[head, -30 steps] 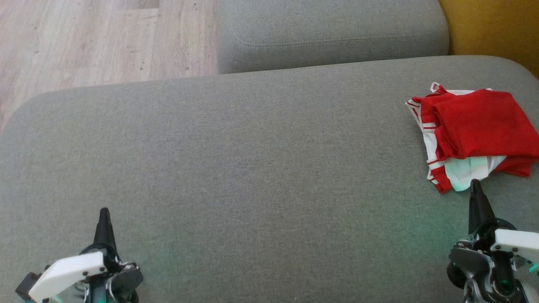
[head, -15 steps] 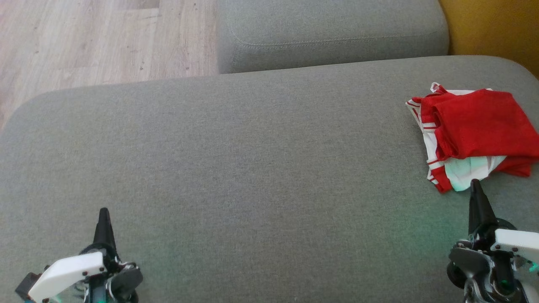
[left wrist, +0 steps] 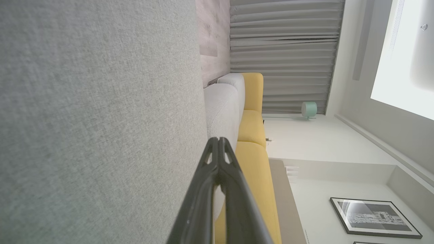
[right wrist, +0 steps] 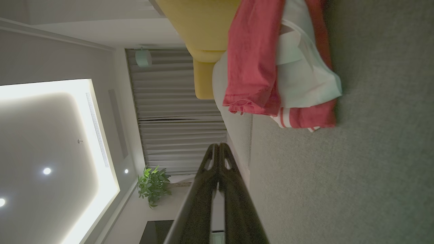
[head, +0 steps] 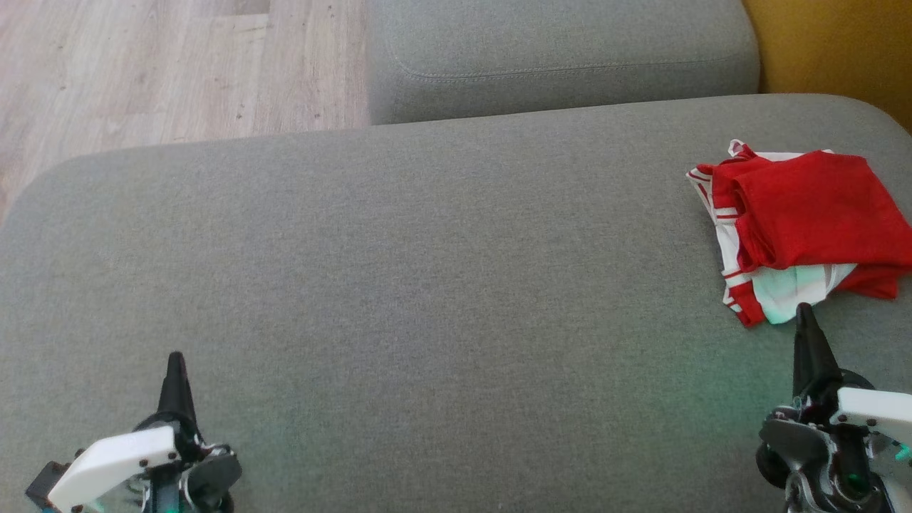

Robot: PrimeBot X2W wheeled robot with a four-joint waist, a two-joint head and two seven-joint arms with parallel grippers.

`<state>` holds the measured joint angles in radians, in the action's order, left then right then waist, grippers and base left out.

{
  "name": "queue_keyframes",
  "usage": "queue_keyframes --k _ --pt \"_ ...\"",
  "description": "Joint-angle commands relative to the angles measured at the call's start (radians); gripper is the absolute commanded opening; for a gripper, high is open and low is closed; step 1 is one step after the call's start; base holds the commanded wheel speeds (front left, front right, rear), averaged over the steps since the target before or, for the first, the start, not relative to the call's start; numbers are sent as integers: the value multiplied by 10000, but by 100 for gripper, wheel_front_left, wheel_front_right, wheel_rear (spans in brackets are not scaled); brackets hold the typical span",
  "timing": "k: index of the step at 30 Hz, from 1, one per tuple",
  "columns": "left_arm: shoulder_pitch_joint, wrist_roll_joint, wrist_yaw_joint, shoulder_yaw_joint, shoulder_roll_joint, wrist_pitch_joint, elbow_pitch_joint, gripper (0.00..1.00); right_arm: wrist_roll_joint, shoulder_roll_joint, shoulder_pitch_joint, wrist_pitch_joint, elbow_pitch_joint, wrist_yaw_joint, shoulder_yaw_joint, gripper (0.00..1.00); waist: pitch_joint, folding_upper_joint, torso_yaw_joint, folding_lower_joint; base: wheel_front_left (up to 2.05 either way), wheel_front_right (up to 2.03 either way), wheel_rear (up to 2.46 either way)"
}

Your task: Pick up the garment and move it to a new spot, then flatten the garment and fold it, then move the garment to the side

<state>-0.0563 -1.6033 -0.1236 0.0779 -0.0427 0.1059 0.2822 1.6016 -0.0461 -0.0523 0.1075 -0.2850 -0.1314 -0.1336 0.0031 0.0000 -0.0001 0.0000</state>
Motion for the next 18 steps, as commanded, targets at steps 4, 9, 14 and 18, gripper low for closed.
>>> queue_keyframes --k 4,9,14,18 --pt "-518 -55 -71 356 -75 71 -368 0 71 -41 -556 57 403 7 198 0 0 0 1 0 0 0 0" --pt "-518 -55 -71 356 -75 71 -368 0 71 -41 -556 57 403 7 198 0 0 0 1 0 0 0 0" --pt "-517 -55 -71 356 -75 71 -368 0 71 -41 -556 57 403 7 198 0 0 0 1 0 0 0 0" --pt "-517 -55 -71 356 -75 71 -369 0 71 -41 -556 57 403 7 198 0 0 0 1 0 0 0 0"
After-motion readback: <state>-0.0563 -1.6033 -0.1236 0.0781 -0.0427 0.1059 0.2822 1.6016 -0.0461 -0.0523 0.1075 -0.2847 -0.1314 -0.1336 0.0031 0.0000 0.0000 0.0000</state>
